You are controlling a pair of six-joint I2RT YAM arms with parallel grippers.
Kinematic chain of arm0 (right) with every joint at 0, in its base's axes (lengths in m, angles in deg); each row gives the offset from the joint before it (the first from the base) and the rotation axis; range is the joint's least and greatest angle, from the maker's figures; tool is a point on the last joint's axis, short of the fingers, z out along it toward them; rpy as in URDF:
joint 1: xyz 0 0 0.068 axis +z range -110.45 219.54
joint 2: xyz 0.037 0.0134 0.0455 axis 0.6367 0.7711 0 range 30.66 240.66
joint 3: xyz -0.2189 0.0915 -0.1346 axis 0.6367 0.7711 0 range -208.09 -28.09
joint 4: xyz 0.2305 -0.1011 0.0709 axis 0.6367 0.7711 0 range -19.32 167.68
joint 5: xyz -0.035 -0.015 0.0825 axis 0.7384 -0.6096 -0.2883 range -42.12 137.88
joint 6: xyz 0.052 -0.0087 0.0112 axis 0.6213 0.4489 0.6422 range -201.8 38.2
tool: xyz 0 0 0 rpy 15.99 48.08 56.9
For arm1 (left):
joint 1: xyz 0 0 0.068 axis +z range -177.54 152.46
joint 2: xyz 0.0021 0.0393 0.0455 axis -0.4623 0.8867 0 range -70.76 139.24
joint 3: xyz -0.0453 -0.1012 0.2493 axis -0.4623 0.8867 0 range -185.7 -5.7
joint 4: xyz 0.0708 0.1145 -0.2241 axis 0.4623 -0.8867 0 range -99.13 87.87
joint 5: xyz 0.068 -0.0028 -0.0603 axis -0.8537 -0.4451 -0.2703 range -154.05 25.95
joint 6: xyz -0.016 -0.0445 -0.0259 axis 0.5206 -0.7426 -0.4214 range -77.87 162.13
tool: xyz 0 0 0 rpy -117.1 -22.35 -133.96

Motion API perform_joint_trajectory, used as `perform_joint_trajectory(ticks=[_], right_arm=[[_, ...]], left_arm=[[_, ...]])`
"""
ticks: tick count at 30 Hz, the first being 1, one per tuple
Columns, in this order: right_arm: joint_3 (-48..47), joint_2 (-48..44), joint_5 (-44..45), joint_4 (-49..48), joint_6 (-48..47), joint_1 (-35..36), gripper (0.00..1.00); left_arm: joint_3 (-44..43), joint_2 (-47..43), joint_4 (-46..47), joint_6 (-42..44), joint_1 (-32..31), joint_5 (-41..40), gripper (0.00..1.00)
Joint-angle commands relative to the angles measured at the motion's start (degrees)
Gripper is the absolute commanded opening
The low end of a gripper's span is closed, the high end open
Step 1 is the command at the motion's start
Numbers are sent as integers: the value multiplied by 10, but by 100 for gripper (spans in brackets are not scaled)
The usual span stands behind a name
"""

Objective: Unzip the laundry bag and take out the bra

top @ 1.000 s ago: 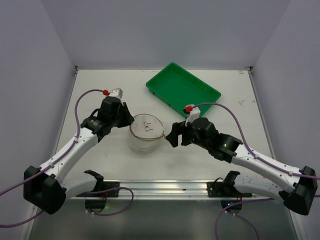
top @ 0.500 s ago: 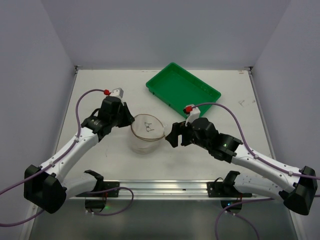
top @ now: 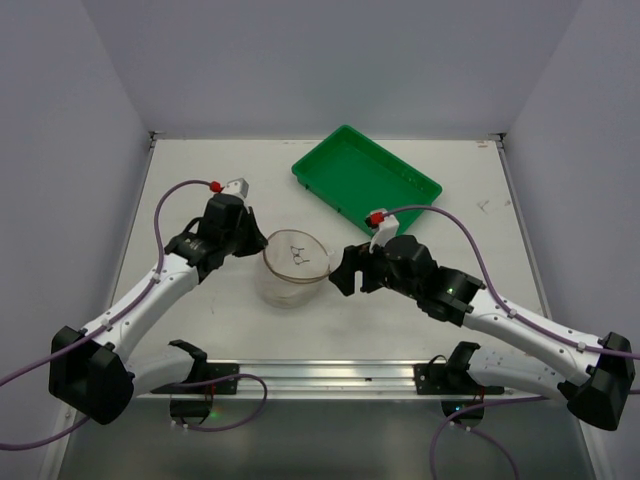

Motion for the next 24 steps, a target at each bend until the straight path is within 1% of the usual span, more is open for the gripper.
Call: perform_joint_trajectory(ticks=[1,5,10,14,18,19,21,22,24], right_arm=[[8,-14,-2,-21,8,0,81],[11,-27,10,-18,11,0,81],[22,-70,51,-14,32,-1,81],[39,-116,104,-14,53,-1,81],[62,-165,154,-9,73,-1,81],[66,-188,165,-3,86,-1,81],[83,-213,198,-2,96,-1,81],[88,-226,206,-1,102,-1,81],[100,-262,231,0,107,-1,81]], left_arm=[[-16,-11,14,14,5,6,0],[-45,-14,14,42,-1,37,0],[-92,-6,13,72,-36,39,0],[-118,13,17,78,-65,41,0],[-145,42,21,79,-110,31,0],[-148,54,27,79,-138,28,0],[-155,67,34,72,-169,12,0],[-160,83,43,65,-202,12,0],[-172,101,49,59,-233,-12,0]])
